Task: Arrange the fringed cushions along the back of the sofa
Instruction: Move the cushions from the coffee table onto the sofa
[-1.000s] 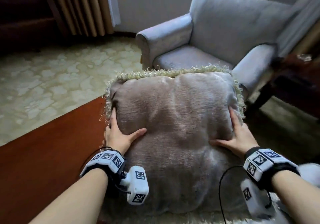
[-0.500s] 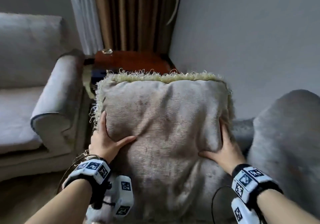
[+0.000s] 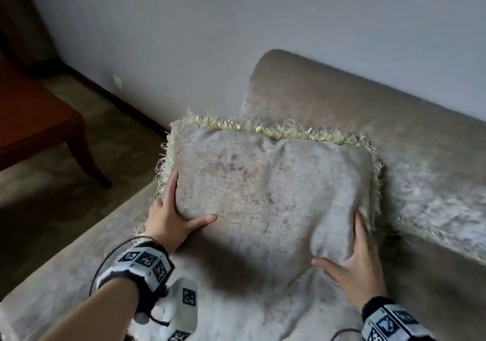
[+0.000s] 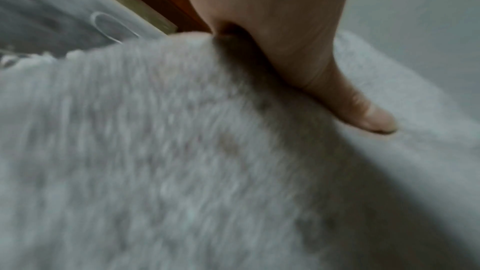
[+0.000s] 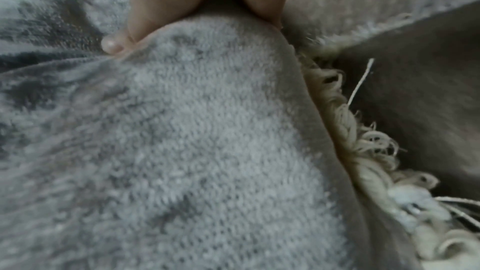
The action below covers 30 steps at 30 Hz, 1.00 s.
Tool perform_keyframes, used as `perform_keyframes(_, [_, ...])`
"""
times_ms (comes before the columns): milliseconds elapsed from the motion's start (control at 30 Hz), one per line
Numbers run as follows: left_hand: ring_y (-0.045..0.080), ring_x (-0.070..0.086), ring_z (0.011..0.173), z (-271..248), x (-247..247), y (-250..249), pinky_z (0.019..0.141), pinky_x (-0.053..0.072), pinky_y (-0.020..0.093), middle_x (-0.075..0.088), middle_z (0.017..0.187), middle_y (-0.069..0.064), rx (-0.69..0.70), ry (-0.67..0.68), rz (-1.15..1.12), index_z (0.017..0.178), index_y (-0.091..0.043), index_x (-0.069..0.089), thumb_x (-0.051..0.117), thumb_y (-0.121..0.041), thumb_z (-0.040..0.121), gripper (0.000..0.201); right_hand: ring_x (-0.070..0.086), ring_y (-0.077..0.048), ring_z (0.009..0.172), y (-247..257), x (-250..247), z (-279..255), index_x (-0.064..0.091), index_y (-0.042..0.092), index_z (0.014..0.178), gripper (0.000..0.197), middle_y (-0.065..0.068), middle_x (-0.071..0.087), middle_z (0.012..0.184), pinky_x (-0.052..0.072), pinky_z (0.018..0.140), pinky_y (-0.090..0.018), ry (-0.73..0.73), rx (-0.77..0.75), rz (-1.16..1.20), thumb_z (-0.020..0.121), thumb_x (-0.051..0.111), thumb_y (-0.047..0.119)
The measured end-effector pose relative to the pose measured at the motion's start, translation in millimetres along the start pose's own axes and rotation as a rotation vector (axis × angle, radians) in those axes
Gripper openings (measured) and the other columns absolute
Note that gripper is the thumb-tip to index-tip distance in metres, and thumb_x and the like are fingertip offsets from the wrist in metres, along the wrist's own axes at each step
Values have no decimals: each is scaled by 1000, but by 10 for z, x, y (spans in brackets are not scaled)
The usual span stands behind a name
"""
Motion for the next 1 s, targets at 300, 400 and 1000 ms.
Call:
perform_keyframes(300, [20,6,144,-146,1411,-870,117,7,47,11,156,8,597,30,557,147,-28,-2,9,-64,89,69,18,-37,142,73,362,108,5,28,150,70,-20,11,156,18,113,-50,-120,-196,-524,90,9,64])
perform_keyframes(400, [13,9,142,-199,1872,-647,111,13,42,19,156,2,588,203,690,148,-27,13,5,-60,92,66,19,-33,143,58,872,204,22,18,148,67,-18,16,156,16,113,-48,9,-350,-673,93,13,56])
perform_keyframes(1000, [20,27,141,-242,1890,-344,110,25,49,22,155,5,762,316,974,147,-20,21,11,-54,95,63,9,-26,146,-722,823,-13,11,21,150,69,-11,1,159,14,116,-44,56,-232,-547,93,17,59])
Point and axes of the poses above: each hand's wrist, its own z-axis towards the middle knuckle, its own x-axis out of the palm, y = z × x, the point moved 7 cm from there along z, towards the middle knuckle
